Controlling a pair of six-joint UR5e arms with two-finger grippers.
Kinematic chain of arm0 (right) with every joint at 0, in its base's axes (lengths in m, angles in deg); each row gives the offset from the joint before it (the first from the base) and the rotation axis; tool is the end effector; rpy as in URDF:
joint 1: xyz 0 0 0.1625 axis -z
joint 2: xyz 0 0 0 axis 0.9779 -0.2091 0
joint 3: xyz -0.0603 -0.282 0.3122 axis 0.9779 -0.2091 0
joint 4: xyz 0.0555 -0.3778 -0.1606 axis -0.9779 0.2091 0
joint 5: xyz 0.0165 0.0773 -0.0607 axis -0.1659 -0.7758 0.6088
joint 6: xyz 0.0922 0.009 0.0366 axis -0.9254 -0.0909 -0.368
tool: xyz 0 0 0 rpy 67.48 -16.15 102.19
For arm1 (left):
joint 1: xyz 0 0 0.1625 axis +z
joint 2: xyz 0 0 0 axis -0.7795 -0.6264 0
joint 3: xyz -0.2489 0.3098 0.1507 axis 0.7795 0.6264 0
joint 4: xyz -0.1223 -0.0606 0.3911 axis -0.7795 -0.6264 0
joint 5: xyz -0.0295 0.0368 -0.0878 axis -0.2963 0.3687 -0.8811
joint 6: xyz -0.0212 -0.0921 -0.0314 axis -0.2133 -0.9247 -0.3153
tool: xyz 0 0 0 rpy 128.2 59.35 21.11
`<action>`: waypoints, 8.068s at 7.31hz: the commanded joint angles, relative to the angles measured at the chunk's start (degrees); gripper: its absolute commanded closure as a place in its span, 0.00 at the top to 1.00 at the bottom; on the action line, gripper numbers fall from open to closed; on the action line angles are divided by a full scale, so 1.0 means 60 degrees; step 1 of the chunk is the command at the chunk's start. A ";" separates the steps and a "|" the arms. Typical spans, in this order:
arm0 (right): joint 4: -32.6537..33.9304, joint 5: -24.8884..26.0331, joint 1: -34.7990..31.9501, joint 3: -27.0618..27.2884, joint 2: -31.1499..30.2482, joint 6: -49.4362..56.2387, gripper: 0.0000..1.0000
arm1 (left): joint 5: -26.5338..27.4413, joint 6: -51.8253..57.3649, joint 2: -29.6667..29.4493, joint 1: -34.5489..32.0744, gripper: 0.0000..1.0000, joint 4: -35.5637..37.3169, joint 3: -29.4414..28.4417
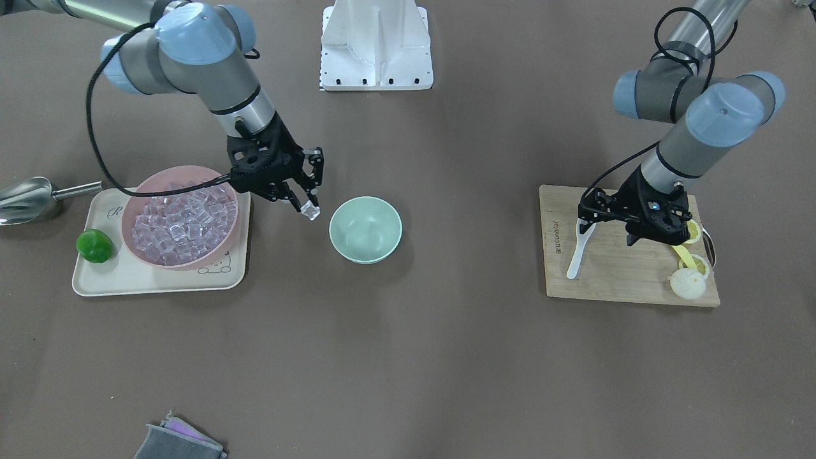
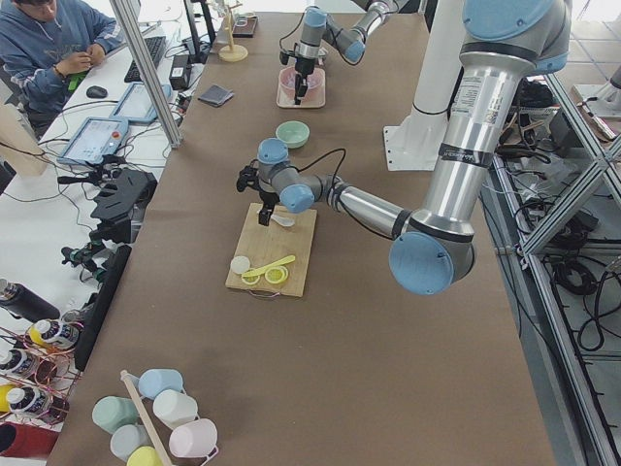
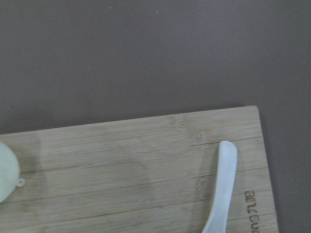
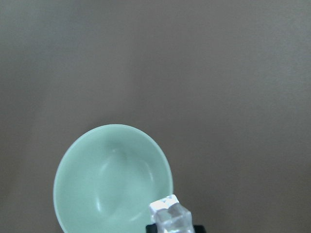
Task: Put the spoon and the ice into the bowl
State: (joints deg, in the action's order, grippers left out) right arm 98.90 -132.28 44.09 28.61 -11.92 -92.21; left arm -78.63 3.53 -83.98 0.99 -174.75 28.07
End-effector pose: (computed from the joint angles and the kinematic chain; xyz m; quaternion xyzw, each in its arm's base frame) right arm -0.4776 -0.4502 0.2321 0.1677 -0.4818 -0.0313 0.8595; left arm 0.3285 -0.5239 0.4441 0.1292 0.4226 0.1012 0.8913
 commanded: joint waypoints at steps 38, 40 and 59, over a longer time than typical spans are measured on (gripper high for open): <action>0.0715 -0.4780 -0.7967 -0.2422 -0.3993 0.8810 1.00 | -0.3295 0.7104 0.0599 -0.5806 0.99 0.5012 -0.0313; 0.0909 -0.4751 -0.8114 -0.2378 -0.4050 0.8840 1.00 | -0.1706 0.7491 0.1428 -0.5750 0.99 0.5236 -0.0064; 0.1627 -0.4809 -0.8408 -0.2583 -0.3905 0.9646 1.00 | -0.2034 0.7449 0.2093 -0.5735 0.99 0.3900 -0.0077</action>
State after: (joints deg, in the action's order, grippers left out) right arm 108.68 -161.13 -6.37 13.06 -35.67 -34.26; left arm -90.86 48.17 -71.47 -33.42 -151.29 27.75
